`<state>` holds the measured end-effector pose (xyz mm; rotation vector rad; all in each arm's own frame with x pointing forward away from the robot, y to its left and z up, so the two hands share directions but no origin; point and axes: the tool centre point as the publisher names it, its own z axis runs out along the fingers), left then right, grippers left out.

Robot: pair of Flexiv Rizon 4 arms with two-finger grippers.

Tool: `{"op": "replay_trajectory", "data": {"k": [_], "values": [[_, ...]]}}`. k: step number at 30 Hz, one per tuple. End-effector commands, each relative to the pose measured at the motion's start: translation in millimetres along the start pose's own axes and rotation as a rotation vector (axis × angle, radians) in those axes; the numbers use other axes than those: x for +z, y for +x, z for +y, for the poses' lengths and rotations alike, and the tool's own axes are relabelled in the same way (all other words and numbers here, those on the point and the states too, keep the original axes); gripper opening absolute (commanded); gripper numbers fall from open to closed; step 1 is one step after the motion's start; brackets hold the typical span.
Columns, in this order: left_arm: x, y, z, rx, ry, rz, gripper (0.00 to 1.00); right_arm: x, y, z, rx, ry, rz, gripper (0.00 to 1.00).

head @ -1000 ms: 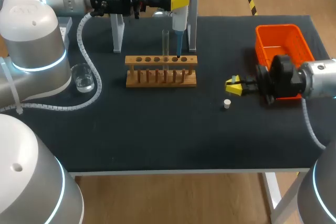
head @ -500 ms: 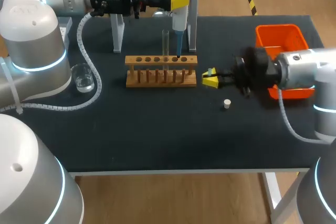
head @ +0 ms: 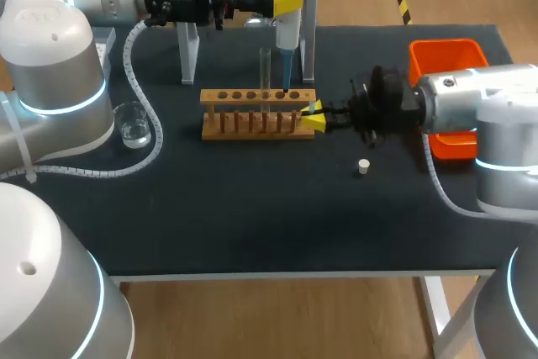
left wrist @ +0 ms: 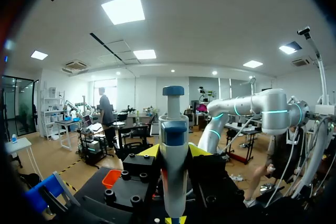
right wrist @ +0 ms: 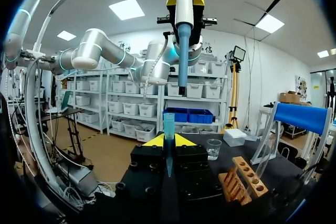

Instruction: Invert the test tube, pick up the pipette, mount the tip to pipette, aspirate from beaker and dispense into the tube, eject the tip, return the pipette, and cap with the stopper.

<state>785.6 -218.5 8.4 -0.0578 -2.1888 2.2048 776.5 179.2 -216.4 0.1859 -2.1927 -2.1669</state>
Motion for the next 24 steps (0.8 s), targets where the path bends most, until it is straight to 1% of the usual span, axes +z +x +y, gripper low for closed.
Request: {"op": "replay_trajectory", "data": {"k": [1,14,24], "values": [[-1,0.0,-0.1,0.001,0.001,0.002,0.00,11,-8,-1,-0.001,0.003,0.010,0.00],[-1,0.0,-0.1,0.001,0.001,0.002,0.00,28,-15,1,0.008,-0.009,0.027,0.00],[-1,0.0,-0.1,0.001,0.001,0.002,0.00,31,-17,1,0.028,-0.014,0.031,0.00]]}}
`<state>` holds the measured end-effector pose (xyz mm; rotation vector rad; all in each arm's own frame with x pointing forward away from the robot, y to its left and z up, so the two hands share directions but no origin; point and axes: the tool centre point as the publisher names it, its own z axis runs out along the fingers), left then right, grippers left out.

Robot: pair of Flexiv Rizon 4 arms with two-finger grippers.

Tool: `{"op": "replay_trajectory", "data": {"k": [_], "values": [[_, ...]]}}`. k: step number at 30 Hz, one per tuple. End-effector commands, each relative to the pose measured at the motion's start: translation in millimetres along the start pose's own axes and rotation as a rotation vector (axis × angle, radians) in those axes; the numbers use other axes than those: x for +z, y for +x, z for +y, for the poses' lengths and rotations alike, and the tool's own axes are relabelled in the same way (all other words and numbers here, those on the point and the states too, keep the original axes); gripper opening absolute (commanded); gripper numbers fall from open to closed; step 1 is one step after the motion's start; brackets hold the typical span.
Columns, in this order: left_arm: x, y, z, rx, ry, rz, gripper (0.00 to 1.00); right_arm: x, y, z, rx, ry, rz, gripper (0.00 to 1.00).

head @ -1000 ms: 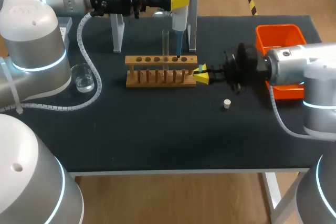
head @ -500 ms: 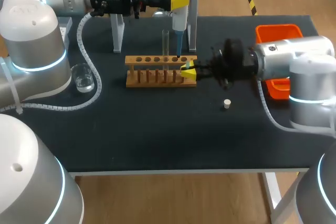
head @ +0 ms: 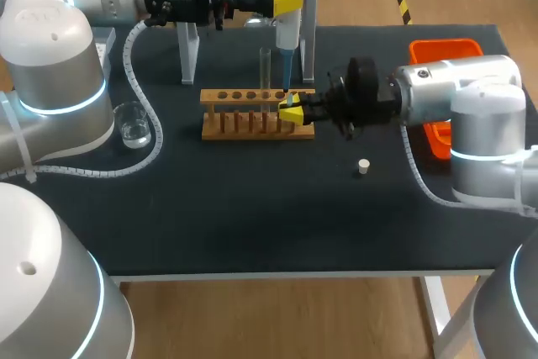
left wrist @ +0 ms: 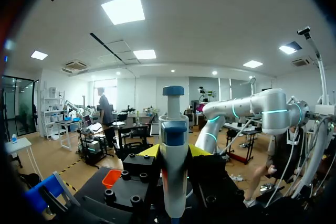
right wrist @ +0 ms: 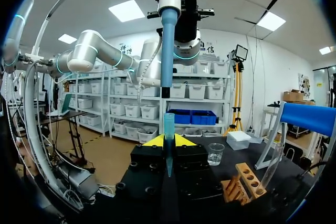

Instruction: Invert the test tube, pick up the pipette, mount the tip to pipette, aspirate from beaker and dispense into the tube, eject the tip, return the pipette, and cap with the stopper.

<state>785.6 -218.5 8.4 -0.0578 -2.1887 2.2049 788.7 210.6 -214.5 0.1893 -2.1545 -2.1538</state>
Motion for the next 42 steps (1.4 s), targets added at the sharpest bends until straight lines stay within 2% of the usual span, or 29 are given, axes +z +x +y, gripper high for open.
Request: {"op": "replay_trajectory", "data": {"k": [1,42], "values": [[-1,0.0,-0.1,0.001,0.001,0.002,0.00,1,-1,-1,0.008,-0.001,0.004,0.00],[-1,0.0,-0.1,0.001,0.001,0.002,0.00,6,-1,10,-0.005,0.002,0.019,0.00]]}}
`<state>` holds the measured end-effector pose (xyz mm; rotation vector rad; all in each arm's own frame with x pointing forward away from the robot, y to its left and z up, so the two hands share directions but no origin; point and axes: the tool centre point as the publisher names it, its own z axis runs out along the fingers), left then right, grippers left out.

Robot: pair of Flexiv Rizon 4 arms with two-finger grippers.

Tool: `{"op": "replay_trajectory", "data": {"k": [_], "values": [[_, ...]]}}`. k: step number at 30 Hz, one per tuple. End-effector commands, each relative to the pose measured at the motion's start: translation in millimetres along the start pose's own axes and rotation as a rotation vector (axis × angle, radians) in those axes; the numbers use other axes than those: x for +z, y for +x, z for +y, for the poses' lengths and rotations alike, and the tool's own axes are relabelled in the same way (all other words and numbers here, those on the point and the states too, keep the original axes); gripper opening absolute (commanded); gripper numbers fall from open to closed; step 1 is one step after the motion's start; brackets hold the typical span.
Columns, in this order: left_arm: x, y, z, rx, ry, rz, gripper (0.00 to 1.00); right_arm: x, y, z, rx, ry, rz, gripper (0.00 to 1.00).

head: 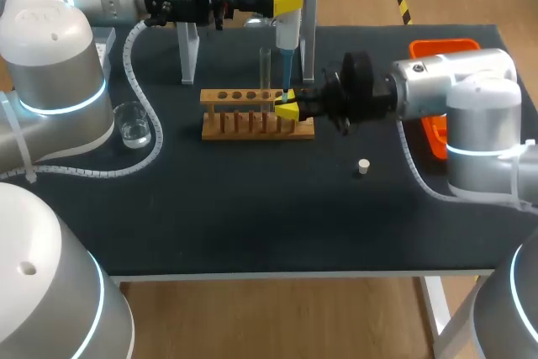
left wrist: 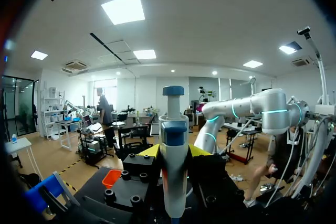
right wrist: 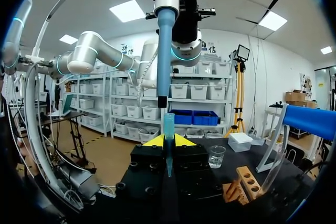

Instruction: Invert the test tube, pick up the pipette, mount the tip to pipette, aspirate from beaker and dispense into the tube, eject the tip, return the pipette, and cap with the stopper.

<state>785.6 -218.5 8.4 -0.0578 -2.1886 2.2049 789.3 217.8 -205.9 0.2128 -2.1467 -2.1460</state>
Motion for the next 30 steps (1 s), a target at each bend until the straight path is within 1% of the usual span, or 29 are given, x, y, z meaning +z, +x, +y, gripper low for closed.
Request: {"op": "replay_trajectory", "data": {"k": [1,30], "values": [[-0.9,0.0,-0.2,0.001,0.001,0.002,0.00,-0.5,0.8,1.7,-0.001,0.002,0.002,0.00],[-0.9,0.0,-0.2,0.001,0.001,0.002,0.00,1.9,-0.1,7.5,-0.011,0.000,0.004,0.00]]}}
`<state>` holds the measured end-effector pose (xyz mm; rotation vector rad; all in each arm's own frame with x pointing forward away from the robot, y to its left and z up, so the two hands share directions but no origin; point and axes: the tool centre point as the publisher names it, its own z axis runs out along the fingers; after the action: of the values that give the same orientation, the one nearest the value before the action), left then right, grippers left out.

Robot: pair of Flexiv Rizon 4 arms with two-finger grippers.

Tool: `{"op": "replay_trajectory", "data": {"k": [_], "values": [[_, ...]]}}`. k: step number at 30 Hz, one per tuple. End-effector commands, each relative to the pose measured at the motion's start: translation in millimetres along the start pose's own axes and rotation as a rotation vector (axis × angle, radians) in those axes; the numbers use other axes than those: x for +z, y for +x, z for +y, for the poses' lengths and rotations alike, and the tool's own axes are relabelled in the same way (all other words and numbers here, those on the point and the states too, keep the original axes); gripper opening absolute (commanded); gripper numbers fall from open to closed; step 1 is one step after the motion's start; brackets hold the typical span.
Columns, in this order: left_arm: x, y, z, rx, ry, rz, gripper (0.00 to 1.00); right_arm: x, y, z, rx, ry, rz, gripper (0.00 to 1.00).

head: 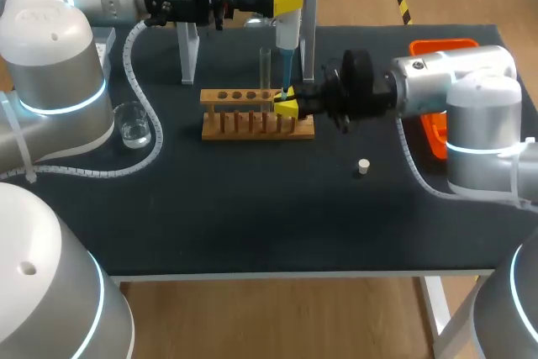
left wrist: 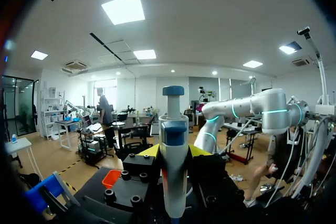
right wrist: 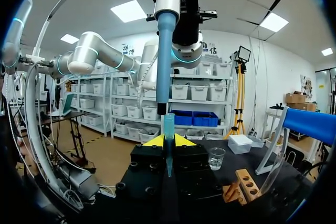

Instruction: Invert the test tube, pick up the pipette, mount the tip to pipette, aspirate from beaker and dispense into the tube, eject the tip, return the pipette, and cap with the stopper.

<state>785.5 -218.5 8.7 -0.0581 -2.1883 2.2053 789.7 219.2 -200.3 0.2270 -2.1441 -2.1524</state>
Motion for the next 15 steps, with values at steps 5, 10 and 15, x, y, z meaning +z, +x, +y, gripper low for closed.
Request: {"op": "replay_trajectory", "data": {"k": [5,10,15], "values": [[-0.9,0.0,0.1,0.001,0.000,0.002,0.00,1.3,1.9,2.8,-0.007,0.006,0.003,0.00],[-0.9,0.0,0.1,0.001,0.000,0.002,0.00,0.1,3.9,1.8,-0.010,0.011,0.002,0.00],[-0.9,0.0,0.1,0.001,0.000,0.002,0.00,-1.6,4.8,2.1,-0.014,0.011,0.000,0.00]]}}
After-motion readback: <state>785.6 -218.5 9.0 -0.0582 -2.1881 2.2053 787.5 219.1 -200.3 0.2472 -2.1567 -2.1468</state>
